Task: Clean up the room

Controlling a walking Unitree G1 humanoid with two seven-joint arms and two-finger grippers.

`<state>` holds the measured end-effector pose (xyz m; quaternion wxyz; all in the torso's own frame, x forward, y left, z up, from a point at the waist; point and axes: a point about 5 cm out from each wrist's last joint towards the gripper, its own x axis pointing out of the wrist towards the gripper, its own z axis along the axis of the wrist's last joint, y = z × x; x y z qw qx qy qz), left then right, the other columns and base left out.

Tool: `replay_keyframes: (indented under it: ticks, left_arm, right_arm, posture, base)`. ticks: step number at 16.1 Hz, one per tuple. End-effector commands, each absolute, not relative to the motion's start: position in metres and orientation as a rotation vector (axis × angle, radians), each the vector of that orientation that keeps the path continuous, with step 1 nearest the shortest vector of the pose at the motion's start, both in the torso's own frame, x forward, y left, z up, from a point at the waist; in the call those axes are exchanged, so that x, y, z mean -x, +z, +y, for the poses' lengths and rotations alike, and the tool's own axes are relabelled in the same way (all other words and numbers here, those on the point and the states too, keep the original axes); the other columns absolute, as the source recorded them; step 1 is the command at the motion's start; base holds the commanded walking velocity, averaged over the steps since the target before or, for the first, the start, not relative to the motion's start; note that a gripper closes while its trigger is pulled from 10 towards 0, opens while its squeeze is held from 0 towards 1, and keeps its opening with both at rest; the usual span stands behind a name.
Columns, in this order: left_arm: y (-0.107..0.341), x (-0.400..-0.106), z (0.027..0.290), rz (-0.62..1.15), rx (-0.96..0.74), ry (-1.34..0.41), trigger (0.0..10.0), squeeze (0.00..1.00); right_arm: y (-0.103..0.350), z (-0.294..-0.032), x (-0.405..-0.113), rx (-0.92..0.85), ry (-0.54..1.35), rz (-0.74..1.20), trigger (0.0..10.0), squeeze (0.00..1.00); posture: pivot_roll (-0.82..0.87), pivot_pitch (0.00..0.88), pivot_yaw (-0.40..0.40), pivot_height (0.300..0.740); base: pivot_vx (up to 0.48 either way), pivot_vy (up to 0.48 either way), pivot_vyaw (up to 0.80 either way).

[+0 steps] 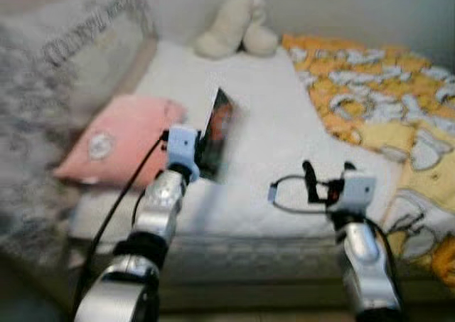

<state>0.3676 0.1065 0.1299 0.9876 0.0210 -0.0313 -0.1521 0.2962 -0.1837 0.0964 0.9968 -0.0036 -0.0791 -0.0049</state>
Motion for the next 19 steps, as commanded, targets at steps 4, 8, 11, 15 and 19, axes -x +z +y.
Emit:
replay_keyframes:
  ticks: [4,8,11,15,19]
  left_arm:
    - [0.137,-0.372,0.097,-0.078,-0.034,-0.290,10.0,0.00]
    - [0.134,-0.370,0.095,-0.073,-0.047,-0.303,10.0,0.00]
    - [0.133,-0.370,0.094,-0.072,-0.053,-0.305,10.0,0.00]
    - [0.135,-0.369,0.090,-0.088,-0.052,-0.330,10.0,0.00]
    - [0.155,-0.372,0.066,-0.155,0.011,-0.370,10.0,0.00]
  right_arm:
    - [0.097,-0.185,-0.298,0.021,0.005,-0.162,10.0,0.00]
    - [0.094,-0.185,-0.298,0.017,0.017,-0.140,10.0,0.00]
    - [0.089,-0.182,-0.295,0.021,0.036,-0.124,10.0,0.00]
    - [0.087,-0.181,-0.294,0.024,0.044,-0.118,10.0,0.00]
    - [0.085,-0.185,-0.285,0.030,0.043,-0.109,10.0,0.00]
  posture:
    - [0.04,0.000,0.016,0.740]
    - [0.05,0.000,0.010,0.740]
    - [0.05,0.000,0.008,0.740]
    - [0.04,0.000,0.007,0.740]
    - [0.02,0.000,-0.010,0.740]
  base:
    - [0.415,0.000,0.00]
    - [0.474,0.000,0.00]
    - [0.480,0.000,0.00]
    - [0.480,0.000,0.00]
    - [0.480,0.000,0.00]
